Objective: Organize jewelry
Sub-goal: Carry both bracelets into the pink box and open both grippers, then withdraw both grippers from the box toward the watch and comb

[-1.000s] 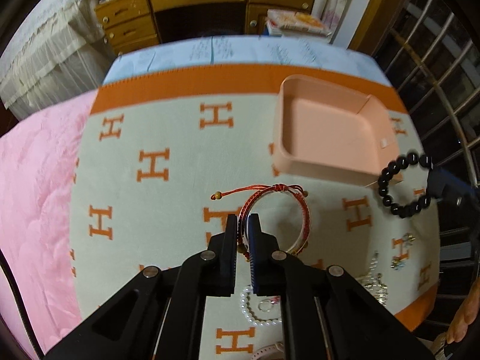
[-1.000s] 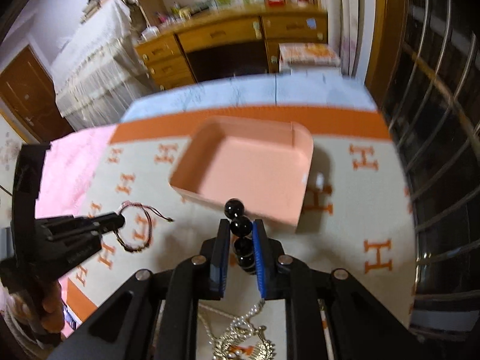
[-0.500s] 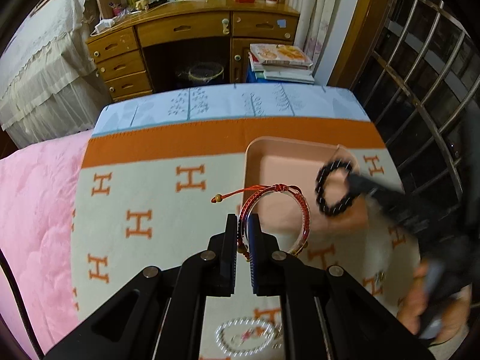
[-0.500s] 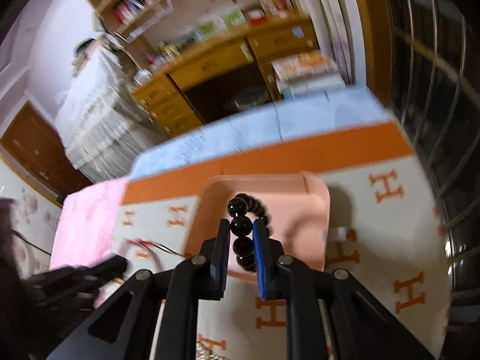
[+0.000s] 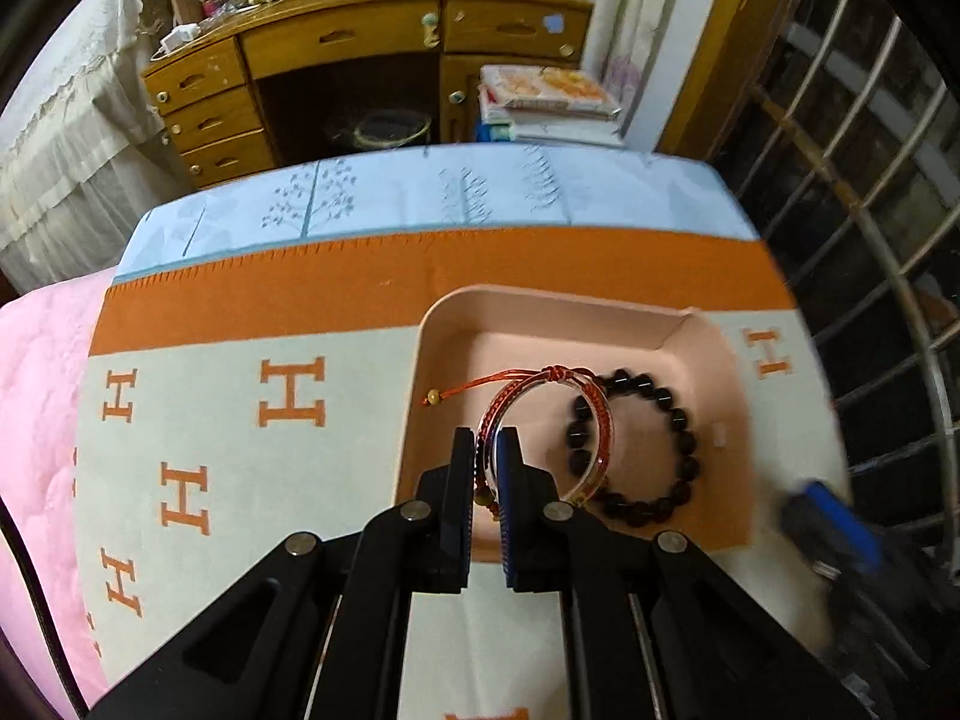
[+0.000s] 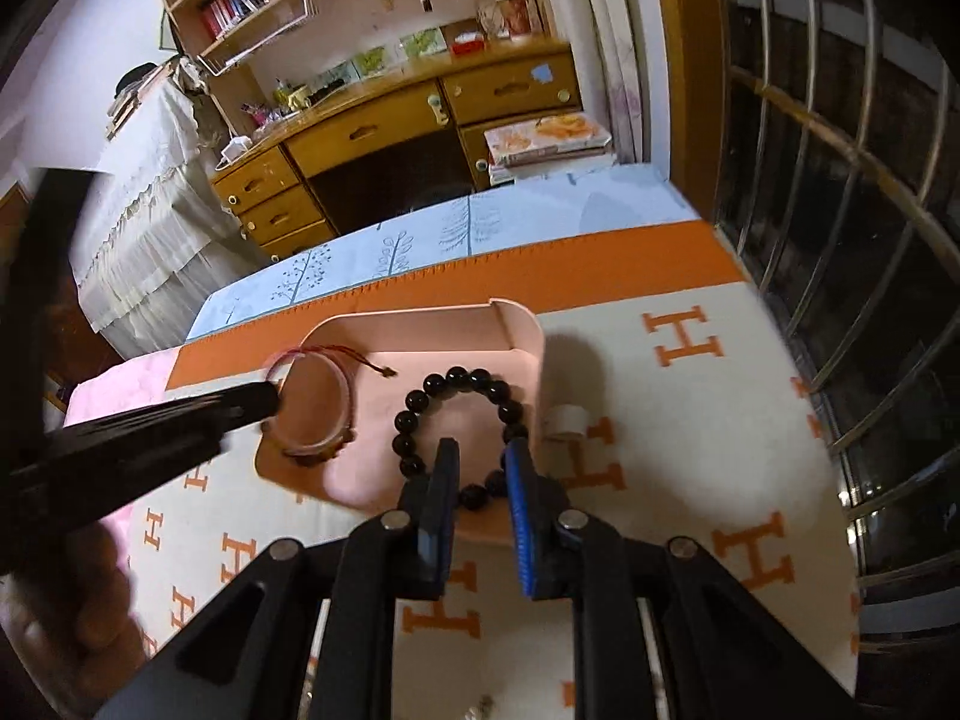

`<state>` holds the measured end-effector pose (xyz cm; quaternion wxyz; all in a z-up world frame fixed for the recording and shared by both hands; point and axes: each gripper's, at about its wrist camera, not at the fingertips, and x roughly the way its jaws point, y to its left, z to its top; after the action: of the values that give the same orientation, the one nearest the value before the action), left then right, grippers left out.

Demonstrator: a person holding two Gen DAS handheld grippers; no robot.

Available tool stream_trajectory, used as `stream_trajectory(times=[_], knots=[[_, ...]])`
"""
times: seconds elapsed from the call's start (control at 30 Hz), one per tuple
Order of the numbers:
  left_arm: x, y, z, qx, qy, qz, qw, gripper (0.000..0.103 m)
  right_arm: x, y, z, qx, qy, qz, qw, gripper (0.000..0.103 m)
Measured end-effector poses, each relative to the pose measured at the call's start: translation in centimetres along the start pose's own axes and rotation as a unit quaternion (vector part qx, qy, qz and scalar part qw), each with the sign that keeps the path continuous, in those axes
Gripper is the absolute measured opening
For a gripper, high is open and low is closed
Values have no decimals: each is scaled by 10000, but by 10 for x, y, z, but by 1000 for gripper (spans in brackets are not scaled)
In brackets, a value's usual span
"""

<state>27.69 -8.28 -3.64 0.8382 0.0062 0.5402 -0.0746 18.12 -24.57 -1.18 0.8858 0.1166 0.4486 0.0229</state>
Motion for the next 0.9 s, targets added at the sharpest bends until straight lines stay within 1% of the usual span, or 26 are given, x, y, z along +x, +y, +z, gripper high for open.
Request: stream_trajectory(times=[0.07, 0.13, 0.2, 0.27, 0.37, 0.47, 0.57, 0.63, 0.77, 0.9], knots=[[7, 2, -3, -28, 70, -99, 9999, 14, -4, -2, -2, -17, -29, -8, 10000, 16], [9, 7, -8, -147, 123, -141, 9997, 41, -7, -5, -4, 39, 4, 46, 10000, 16], [3, 13, -14, -262, 32, -194, 9995, 52, -9, -8, -8, 114, 35, 137, 9998, 17], [-6, 16, -20, -244, -66, -163, 9995, 53, -15, -8, -13, 127, -5, 138, 9998, 17], [-25, 23, -34, -75, -182, 45, 9998, 54, -27, -4, -22, 76, -58, 132, 9999, 17], [-41, 35, -47, -67, -213, 200, 9995, 56, -42, 2, -30, 19, -112, 237, 9997, 17], [-61, 52, -64, -172, -280, 84, 9994, 56, -59, 9, -40, -120, -240, 250, 9993, 16], [-73, 61, -75, -185, -322, 87, 9993, 56, -70, 13, -47, -216, -287, 289, 9989, 16], [-102, 73, -102, -69, -395, 119, 9991, 56, -88, 22, -60, -372, -262, 369, 9983, 16], [-127, 77, -132, 22, -475, -38, 9989, 58, -104, 29, -73, -532, -254, 421, 9974, 16]])
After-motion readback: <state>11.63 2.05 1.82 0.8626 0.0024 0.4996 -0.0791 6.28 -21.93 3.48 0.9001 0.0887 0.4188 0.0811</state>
